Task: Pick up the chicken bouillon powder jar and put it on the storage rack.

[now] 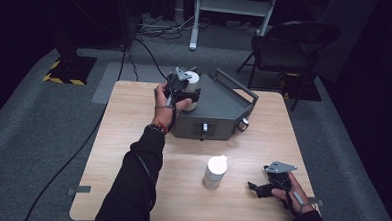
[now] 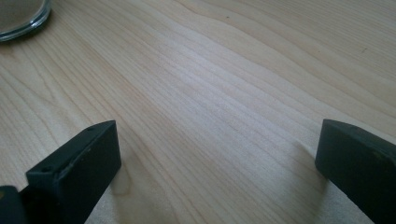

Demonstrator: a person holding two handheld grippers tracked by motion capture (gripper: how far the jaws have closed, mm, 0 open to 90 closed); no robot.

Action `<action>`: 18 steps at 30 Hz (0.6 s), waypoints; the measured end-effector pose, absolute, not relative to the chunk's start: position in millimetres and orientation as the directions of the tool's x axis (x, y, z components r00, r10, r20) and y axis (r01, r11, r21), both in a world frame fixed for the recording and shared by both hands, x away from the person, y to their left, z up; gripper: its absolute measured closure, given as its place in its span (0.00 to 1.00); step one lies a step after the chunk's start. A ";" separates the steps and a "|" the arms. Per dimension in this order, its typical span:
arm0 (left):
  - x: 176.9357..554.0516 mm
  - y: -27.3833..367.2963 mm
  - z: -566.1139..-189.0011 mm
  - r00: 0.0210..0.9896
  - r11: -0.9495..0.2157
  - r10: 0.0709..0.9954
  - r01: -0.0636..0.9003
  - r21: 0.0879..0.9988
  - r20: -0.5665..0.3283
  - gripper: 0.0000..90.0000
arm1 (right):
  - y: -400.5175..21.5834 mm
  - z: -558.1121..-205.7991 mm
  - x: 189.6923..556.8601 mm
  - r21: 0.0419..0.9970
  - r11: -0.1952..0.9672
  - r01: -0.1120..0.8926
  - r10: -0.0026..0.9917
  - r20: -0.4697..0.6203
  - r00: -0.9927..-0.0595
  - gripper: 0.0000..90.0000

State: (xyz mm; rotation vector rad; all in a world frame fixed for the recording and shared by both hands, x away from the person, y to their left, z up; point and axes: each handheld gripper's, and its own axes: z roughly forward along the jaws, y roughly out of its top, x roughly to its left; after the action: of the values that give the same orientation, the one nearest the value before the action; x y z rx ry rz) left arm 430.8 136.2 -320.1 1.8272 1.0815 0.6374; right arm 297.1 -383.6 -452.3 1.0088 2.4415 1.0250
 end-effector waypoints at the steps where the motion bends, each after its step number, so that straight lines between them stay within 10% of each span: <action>1: 430.5 135.9 -320.5 0.484 -0.219 0.875 0.414 0.884 -0.010 0.34 | -383.6 -452.3 297.1 0.717 0.497 0.489 0.709 -0.010 -0.705 0.00; 18: 417.8 141.4 -322.3 0.465 -0.181 0.885 0.382 0.906 -0.019 0.02 | -383.6 -452.3 297.1 0.716 0.497 0.490 0.709 -0.010 -0.705 0.00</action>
State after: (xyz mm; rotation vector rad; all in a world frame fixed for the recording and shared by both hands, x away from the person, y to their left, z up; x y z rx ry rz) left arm 417.8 141.4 -322.3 1.7667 1.0819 0.6662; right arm 297.1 -383.6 -452.3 1.0093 2.4415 1.0245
